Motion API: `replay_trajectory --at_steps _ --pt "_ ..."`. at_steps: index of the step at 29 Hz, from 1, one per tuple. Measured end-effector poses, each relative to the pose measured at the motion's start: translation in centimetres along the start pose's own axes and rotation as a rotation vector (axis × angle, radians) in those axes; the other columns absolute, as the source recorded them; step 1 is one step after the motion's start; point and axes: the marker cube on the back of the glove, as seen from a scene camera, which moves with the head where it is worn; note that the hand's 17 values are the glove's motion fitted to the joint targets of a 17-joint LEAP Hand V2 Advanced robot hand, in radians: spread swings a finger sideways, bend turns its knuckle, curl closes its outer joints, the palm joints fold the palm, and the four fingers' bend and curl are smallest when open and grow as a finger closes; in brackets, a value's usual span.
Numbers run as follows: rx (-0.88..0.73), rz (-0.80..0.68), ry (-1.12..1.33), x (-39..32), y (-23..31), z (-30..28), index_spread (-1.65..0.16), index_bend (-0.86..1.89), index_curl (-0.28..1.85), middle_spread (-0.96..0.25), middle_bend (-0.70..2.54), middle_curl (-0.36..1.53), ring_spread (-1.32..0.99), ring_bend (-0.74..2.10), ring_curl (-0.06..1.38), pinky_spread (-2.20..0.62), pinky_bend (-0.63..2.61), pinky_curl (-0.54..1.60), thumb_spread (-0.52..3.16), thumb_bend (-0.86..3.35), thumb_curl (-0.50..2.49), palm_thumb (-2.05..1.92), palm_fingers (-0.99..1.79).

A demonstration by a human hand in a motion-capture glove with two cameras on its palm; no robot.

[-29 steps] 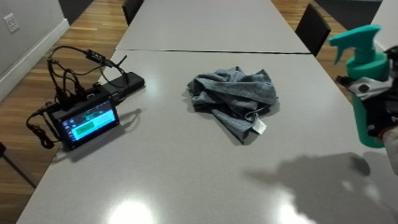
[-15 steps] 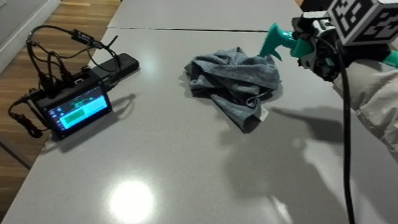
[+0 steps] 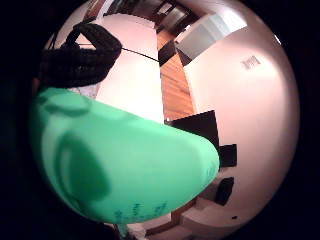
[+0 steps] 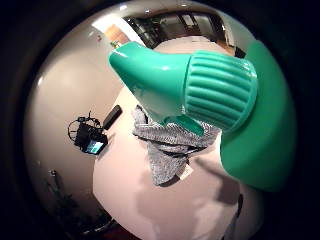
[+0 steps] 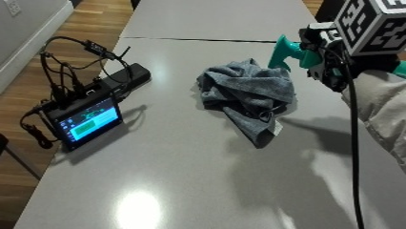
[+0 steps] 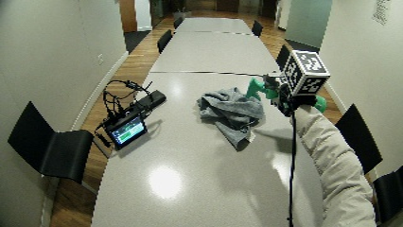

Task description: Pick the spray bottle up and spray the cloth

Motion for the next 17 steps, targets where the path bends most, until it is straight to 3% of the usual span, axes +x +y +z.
replay_trajectory --at_steps 5,14,17 --pt "0.01 0.032 -0.186 -0.1 0.3 0.4 -0.27 0.12 0.28 -0.13 0.26 0.5 -0.15 0.5 0.46 -0.19 0.37 0.41 0.41 -0.02 0.62 1.23 0.93" --pt "0.074 0.173 -1.234 -3.3 2.4 -2.8 -0.26 0.08 0.27 -0.11 0.26 0.51 -0.13 0.51 0.47 -0.16 0.35 0.42 0.61 -0.05 0.6 1.13 0.81" --pt "0.09 0.154 -1.458 -5.4 1.7 -4.4 -0.26 0.07 0.26 -0.11 0.27 0.52 -0.13 0.51 0.47 -0.16 0.34 0.42 0.68 -0.04 0.59 1.09 0.74"
